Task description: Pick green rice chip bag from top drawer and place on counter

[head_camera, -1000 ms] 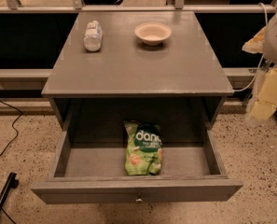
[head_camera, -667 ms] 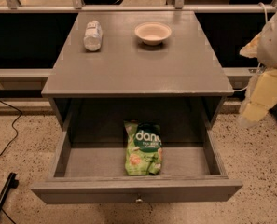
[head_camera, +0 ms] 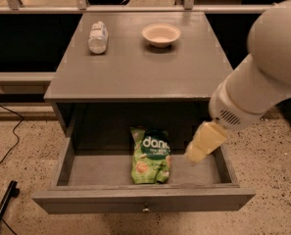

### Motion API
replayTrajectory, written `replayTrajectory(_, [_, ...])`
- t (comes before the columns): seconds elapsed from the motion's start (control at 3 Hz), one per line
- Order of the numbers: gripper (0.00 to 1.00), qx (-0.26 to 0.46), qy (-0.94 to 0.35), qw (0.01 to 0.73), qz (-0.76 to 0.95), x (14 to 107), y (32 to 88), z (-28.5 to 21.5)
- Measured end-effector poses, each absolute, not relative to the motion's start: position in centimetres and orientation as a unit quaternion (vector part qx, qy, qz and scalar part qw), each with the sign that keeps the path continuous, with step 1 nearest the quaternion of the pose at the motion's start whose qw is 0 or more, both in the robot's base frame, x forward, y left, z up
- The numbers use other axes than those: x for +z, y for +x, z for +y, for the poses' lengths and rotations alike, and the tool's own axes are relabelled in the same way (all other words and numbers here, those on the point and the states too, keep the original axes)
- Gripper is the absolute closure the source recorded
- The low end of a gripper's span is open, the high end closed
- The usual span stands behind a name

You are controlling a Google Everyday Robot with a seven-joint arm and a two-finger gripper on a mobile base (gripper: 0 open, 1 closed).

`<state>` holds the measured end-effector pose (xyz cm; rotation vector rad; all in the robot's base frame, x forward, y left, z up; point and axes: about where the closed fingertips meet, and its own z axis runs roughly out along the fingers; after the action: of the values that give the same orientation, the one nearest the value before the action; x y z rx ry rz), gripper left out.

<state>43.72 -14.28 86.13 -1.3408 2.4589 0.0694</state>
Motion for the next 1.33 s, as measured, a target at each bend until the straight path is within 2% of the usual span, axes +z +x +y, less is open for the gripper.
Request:
replayTrajectory(0.33, [0.00, 0.061, -0.403, 0.184, 0.894, 81.7, 42.9, -11.8])
replayTrajectory(0.67, [0.00, 0.066, -0.385, 0.206, 0.897, 81.0, 43.6, -11.2])
replayTrajectory(1.33, [0.00, 0.136, -0.344, 0.139, 0.918, 76.6, 45.8, -9.4])
